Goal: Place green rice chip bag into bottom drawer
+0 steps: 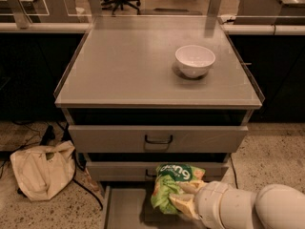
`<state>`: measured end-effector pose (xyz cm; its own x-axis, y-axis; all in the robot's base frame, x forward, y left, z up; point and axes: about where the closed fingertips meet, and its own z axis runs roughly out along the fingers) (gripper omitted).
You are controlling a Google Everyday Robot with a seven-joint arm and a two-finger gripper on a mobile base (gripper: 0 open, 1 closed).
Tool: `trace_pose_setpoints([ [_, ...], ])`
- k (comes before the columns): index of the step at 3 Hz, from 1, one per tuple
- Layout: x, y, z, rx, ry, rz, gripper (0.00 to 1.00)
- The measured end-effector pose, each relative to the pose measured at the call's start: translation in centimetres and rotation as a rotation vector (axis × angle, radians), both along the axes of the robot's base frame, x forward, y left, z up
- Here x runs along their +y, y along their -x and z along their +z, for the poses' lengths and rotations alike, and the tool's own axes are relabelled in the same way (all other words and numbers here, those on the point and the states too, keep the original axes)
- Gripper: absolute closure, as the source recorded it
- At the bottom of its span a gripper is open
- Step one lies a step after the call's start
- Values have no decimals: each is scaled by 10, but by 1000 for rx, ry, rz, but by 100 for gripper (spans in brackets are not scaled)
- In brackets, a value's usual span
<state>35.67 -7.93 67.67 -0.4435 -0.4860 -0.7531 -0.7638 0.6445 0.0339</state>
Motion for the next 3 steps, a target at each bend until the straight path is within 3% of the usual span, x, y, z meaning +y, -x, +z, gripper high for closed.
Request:
trace_pose_setpoints([
  [1, 5, -8, -21, 44, -17, 35, 100],
  [3, 1, -11, -47, 51, -50, 15, 100],
])
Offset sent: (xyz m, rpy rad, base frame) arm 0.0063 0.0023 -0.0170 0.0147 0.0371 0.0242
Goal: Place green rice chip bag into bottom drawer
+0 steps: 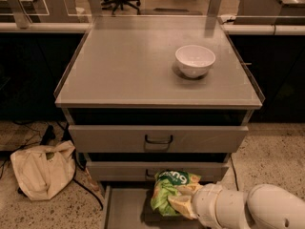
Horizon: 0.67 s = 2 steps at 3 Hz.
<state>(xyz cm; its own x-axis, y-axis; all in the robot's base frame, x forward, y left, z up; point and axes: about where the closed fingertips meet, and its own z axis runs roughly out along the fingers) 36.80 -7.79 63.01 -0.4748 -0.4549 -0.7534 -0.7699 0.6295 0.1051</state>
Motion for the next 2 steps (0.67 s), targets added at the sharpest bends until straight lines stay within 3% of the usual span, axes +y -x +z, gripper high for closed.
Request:
trace_pose_setpoints([
  [2, -20, -2, -61, 74, -55, -103, 100],
])
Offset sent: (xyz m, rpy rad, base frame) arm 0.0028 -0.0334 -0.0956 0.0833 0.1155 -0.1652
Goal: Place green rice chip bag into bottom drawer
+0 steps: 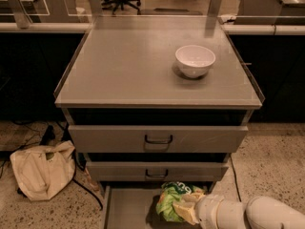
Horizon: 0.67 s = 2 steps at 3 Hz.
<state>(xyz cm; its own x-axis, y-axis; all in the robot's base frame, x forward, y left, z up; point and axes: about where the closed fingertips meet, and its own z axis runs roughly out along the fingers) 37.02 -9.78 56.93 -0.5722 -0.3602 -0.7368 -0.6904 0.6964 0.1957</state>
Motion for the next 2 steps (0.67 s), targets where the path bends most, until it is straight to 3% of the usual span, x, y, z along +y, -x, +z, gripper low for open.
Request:
trace_pose_setpoints([
  [1, -5, -1, -23, 29, -18, -31, 100],
  [2, -10, 0, -58, 98, -42, -63, 100],
])
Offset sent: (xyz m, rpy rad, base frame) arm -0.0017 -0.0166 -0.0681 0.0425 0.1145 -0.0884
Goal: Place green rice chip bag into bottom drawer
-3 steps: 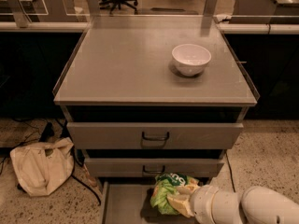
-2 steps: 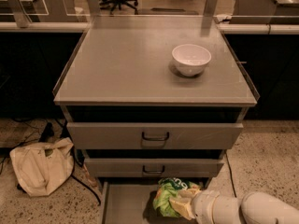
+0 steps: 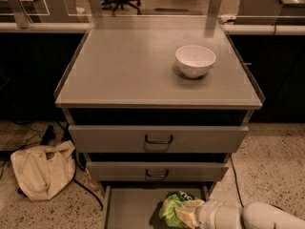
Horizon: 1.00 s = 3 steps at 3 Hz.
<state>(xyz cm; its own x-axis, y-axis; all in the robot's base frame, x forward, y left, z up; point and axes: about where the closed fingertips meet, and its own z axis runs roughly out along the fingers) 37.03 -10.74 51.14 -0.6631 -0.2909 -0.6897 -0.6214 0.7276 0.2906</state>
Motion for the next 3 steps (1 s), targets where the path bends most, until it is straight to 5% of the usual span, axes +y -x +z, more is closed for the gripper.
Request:
trace_pose_setpoints([
  [1, 0, 0, 0, 0, 0, 0, 100],
  [3, -15, -10, -35, -40, -31, -129, 100],
])
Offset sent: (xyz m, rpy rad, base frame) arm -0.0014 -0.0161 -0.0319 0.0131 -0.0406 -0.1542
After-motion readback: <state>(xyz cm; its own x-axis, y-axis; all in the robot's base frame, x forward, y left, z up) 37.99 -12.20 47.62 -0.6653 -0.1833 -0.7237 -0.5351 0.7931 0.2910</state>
